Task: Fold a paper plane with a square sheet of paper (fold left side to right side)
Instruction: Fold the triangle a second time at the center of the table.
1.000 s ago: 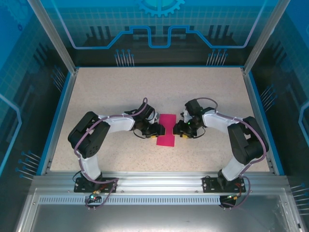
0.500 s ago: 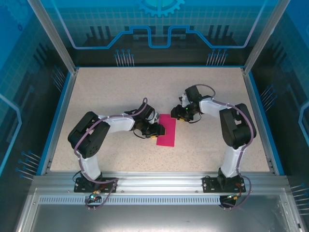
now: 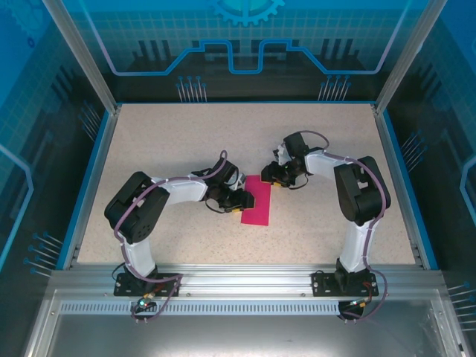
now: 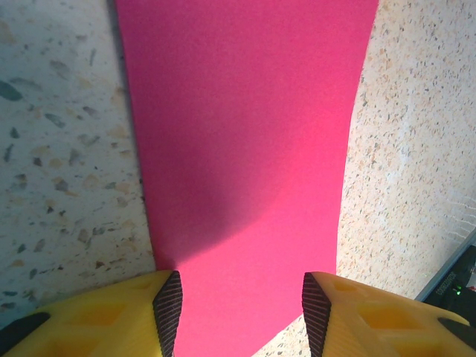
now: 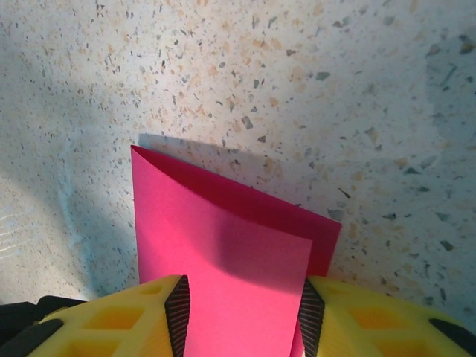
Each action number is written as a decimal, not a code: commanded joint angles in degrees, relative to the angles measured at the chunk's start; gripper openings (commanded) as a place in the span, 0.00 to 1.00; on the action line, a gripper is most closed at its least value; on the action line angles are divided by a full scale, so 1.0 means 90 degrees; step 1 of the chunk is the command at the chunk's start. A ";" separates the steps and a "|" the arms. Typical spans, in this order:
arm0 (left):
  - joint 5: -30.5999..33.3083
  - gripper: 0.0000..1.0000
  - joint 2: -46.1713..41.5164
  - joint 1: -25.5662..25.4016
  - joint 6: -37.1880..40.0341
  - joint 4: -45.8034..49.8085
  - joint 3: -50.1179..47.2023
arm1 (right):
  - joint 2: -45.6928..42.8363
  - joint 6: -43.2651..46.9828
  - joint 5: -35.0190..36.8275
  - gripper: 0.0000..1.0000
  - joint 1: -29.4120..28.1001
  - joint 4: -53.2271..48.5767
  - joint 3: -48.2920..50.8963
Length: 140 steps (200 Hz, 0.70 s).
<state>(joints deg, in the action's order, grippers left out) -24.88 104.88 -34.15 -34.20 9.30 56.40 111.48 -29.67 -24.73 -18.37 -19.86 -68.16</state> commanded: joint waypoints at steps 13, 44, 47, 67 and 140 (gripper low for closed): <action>0.0066 0.51 -0.0110 -0.0046 0.0030 0.0015 -0.0125 | -0.0118 0.0080 -0.0204 0.43 -0.0039 0.0067 0.0033; 0.0071 0.51 -0.0110 -0.0045 0.0020 0.0002 -0.0134 | -0.0323 0.0074 -0.0310 0.42 -0.0069 0.0150 0.0307; 0.0077 0.51 -0.0104 -0.0044 0.0020 0.0002 -0.0125 | -0.0339 0.0074 -0.0321 0.42 -0.0077 0.0163 0.0342; 0.0063 0.51 -0.0103 -0.0043 0.0018 -0.0005 -0.0143 | -0.0461 0.0009 -0.0374 0.42 -0.0107 0.0292 0.0593; 0.0036 0.51 -0.0177 -0.0044 0.0001 -0.0113 -0.0183 | -0.0998 -0.0347 -0.0705 0.43 -0.0272 0.0751 0.1339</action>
<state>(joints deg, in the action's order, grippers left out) -24.88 104.81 -34.15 -34.20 8.64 56.05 104.95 -31.18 -28.34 -19.57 -15.35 -57.69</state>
